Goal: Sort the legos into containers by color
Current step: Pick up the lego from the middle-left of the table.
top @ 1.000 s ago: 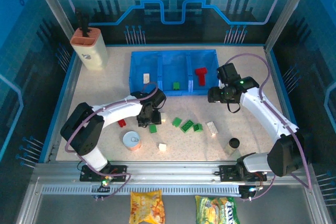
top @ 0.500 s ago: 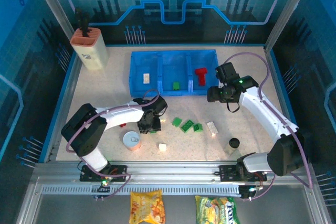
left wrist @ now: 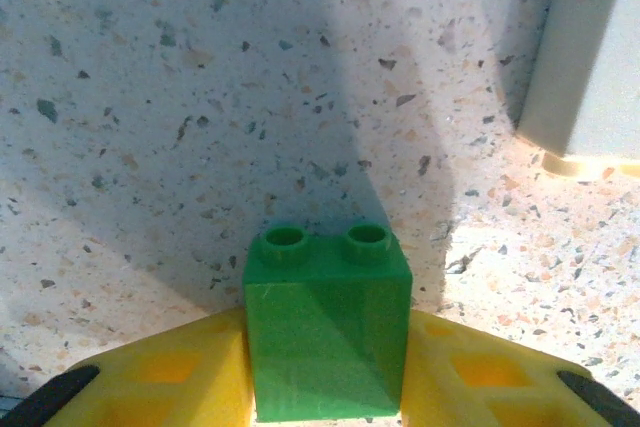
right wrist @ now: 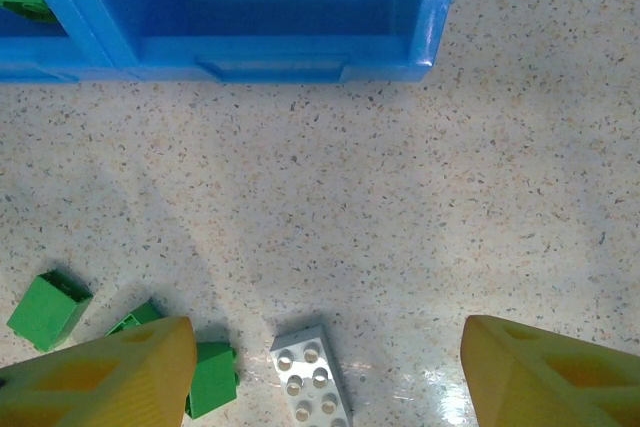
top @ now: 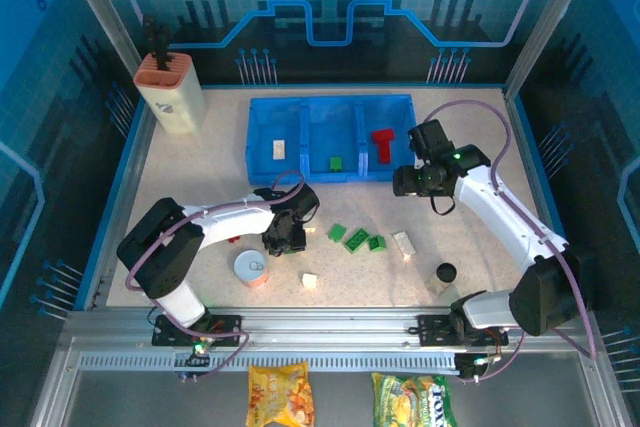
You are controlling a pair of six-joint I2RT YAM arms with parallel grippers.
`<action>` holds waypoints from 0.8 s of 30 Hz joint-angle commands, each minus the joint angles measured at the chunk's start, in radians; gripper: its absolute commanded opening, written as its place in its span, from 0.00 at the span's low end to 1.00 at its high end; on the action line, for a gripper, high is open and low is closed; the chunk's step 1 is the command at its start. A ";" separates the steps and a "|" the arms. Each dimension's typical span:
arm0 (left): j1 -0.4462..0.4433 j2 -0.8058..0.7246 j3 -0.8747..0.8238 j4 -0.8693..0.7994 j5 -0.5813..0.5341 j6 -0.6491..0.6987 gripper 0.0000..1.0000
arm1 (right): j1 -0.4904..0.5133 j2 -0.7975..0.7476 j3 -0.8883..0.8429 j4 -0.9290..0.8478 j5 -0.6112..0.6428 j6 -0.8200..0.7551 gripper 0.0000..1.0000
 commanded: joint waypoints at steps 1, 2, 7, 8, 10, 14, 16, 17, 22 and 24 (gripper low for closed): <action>-0.010 -0.031 0.005 -0.027 -0.017 -0.006 0.39 | 0.013 0.003 0.022 -0.025 0.017 0.011 0.72; -0.009 -0.035 0.007 -0.028 -0.016 -0.004 0.39 | 0.013 0.003 0.021 -0.025 0.017 0.011 0.72; -0.009 -0.046 0.020 -0.040 -0.019 0.000 0.37 | 0.014 -0.001 0.019 -0.025 0.019 0.013 0.72; -0.009 -0.049 0.022 -0.040 -0.018 0.004 0.36 | 0.013 -0.001 0.019 -0.026 0.020 0.013 0.72; -0.010 -0.056 0.026 -0.043 -0.018 0.007 0.36 | 0.013 -0.003 0.019 -0.027 0.019 0.013 0.72; -0.010 -0.066 0.046 -0.054 -0.023 0.020 0.36 | 0.014 -0.003 0.016 -0.027 0.023 0.016 0.72; -0.010 -0.070 0.059 -0.054 -0.025 0.028 0.36 | 0.014 -0.001 0.016 -0.027 0.022 0.017 0.72; -0.010 -0.072 0.067 -0.052 -0.025 0.034 0.36 | 0.014 0.000 0.015 -0.027 0.024 0.016 0.72; -0.010 -0.064 0.120 -0.067 -0.033 0.059 0.36 | 0.014 -0.003 0.008 -0.024 0.026 0.023 0.72; -0.008 -0.056 0.148 -0.075 -0.034 0.072 0.36 | 0.014 -0.005 0.006 -0.025 0.028 0.026 0.72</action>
